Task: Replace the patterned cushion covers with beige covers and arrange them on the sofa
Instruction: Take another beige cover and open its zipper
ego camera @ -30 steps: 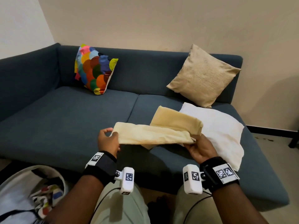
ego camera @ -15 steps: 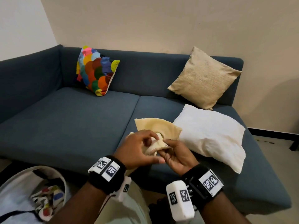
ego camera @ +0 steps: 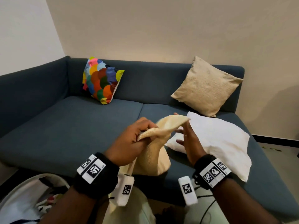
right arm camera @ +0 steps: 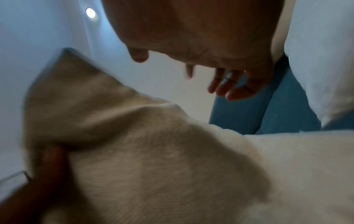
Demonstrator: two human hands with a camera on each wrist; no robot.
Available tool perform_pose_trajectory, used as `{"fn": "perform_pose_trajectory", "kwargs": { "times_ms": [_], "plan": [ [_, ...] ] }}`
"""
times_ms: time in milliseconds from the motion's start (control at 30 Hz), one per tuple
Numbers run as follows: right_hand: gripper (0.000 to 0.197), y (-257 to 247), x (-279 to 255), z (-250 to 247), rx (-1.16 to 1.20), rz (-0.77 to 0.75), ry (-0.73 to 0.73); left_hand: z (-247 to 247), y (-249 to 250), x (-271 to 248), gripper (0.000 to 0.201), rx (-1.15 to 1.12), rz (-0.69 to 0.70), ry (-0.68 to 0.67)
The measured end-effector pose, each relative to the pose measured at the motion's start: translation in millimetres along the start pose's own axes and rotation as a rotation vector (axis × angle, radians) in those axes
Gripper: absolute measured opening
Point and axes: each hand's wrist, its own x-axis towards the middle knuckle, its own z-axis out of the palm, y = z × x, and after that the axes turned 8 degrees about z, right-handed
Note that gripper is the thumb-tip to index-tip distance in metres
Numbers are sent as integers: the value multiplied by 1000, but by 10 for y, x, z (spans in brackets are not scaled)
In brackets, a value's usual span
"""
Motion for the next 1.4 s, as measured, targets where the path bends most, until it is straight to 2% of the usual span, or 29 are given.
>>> {"fn": "perform_pose_trajectory", "kwargs": {
  "times_ms": [100, 200, 267, 333, 433, 500, 567, 633, 700, 767, 833, 900, 933, 1000, 1033, 1133, 1200, 1267, 1300, 1400],
  "plan": [
    [79, -60, -31, 3, -186, -123, -203, -86, 63, 45, 13, -216, -76, 161],
    [82, -97, -34, 10, -295, -125, -290, -163, 105, 145, 18, -363, -179, 332],
    [66, -138, -45, 0, -400, -156, -288, -202, 94, 201, 24, -363, -158, 374],
    [39, -184, -66, -14, -380, -163, -280, -251, 86, 229, 31, -287, -111, 386],
    [22, -296, -81, -44, -353, -265, -145, -329, 98, 231, 37, -144, -121, 342],
    [21, -417, -52, -55, -532, -413, -48, -373, 130, 262, 35, -35, -155, 283],
    [19, -601, -46, -42, -642, -509, -37, -447, 130, 346, 27, 94, -125, 292],
    [36, -819, -19, -69, -762, -498, -34, -570, 138, 496, 14, 198, -48, 376],
    [48, -949, 101, -197, -1009, -397, -44, -708, 177, 644, 9, 196, 17, 479],
    [39, -974, 246, -366, -1168, -326, -35, -860, 179, 737, 14, 256, 68, 563],
    [27, -966, 389, -546, -1149, -296, 75, -1010, 45, 761, 18, 283, 48, 604],
    [12, -998, 486, -635, -1117, -326, 267, -1151, -151, 738, 22, 368, -64, 613],
    [11, -1017, 537, -649, -1078, -348, 349, -1206, -252, 723, 21, 420, -132, 605],
    [15, -1068, 594, -603, -995, -434, 483, -1289, -368, 723, 11, 456, -179, 599],
    [14, -1099, 588, -553, -946, -522, 543, -1313, -372, 732, 9, 444, -152, 610],
    [10, -1157, 493, -463, -728, -949, 709, -1343, -261, 752, 6, 455, 58, 736],
    [9, -1118, 371, -481, -639, -1187, 724, -1266, -129, 629, 6, 408, 190, 825],
    [10, -974, 250, -569, -696, -1271, 666, -1116, -58, 356, 12, 390, 244, 812],
    [12, -860, 192, -631, -777, -1274, 636, -1032, -84, 184, 16, 438, 222, 774],
    [20, -422, 137, -900, -975, -1167, 467, -816, -393, -374, 23, 531, -10, 548]
  ]
}}
